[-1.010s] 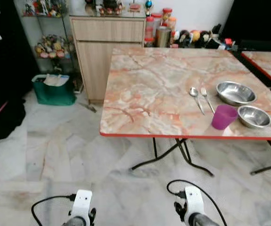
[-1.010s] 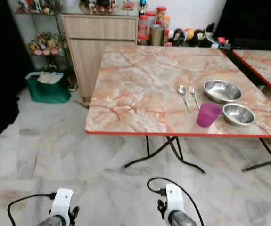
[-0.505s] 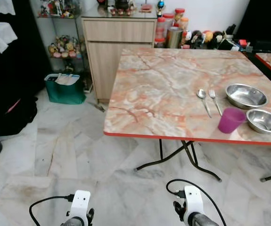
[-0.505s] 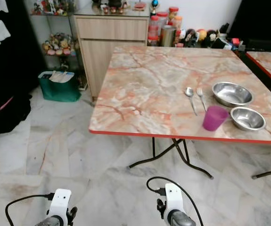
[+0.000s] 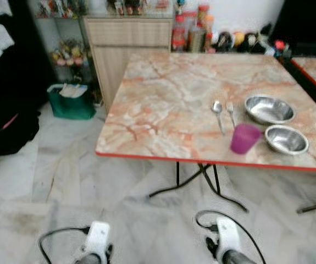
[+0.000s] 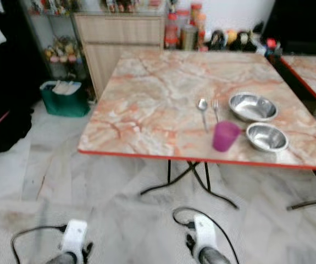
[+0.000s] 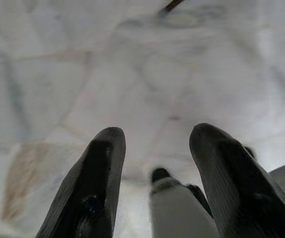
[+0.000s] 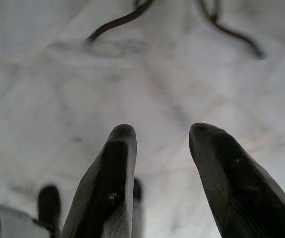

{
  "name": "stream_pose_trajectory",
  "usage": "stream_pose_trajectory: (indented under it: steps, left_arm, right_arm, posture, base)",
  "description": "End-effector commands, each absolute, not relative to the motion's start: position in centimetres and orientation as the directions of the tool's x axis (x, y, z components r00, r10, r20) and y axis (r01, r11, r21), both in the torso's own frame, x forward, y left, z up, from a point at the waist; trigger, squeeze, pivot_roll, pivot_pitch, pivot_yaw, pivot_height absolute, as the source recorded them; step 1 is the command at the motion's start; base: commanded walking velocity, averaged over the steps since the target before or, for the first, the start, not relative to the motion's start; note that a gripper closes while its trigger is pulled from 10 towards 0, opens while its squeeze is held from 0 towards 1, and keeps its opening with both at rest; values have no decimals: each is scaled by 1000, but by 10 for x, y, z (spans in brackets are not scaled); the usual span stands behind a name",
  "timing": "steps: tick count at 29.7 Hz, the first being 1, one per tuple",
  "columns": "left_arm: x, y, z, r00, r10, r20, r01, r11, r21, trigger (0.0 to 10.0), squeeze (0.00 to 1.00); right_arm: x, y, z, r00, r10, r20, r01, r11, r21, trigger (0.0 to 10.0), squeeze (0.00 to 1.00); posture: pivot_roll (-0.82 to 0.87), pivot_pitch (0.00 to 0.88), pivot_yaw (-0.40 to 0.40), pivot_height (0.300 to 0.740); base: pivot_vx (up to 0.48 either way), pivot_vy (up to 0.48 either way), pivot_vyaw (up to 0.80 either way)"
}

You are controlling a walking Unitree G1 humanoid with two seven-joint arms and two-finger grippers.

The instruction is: Setting the table

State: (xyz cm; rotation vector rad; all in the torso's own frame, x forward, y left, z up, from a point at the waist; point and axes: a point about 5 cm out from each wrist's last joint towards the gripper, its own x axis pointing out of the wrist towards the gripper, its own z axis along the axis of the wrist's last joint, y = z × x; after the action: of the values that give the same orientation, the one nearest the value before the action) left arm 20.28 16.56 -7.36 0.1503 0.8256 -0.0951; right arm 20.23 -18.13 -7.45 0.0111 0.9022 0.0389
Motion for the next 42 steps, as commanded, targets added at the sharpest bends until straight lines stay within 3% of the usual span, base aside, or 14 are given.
stream_pose_trajectory:
  steps: [1, 27, 33, 34, 38, 42]
  left_arm:
    - [200, 175, -74, 667, -3, -745, 137, 983, 119, 10000, 0]
    - [200, 175, -74, 663, -25, -748, 185, 974, 131, 10000, 0]
    - [200, 175, -74, 665, -23, -746, 176, 976, 127, 10000, 0]
    - [200, 176, -74, 672, -21, -740, 169, 977, 126, 10000, 0]
    - [201, 176, -74, 675, -21, -738, 167, 978, 126, 10000, 0]
    - [204, 180, -70, 698, -14, -716, 147, 981, 124, 10000, 0]
  right_arm:
    - [204, -173, -74, 624, 57, -779, -34, 998, 45, 10000, 0]
    - [197, -173, -77, 632, 52, -773, -25, 999, 47, 10000, 0]
    - [210, -172, -69, 690, 62, -721, -37, 998, 50, 10000, 0]
    - [219, -173, -62, 731, 65, -679, -39, 998, 54, 10000, 0]
    - [222, -173, -60, 745, 67, -664, -39, 998, 57, 10000, 0]
    - [242, -177, -42, 834, 40, -551, -19, 999, 43, 10000, 0]
  posture:
    - [-33, 0, -41, 740]
    - [-46, 0, -18, 740]
    - [-46, 0, -19, 740]
    - [-46, 0, -19, 740]
    - [-46, 0, -19, 740]
    - [-48, 0, -19, 740]
  base:
    - [0, -300, 0]
    - [0, -288, 0]
    - [0, 0, 0]
    - [0, 0, 0]
    - [0, 0, 0]
    - [0, 0, 0]
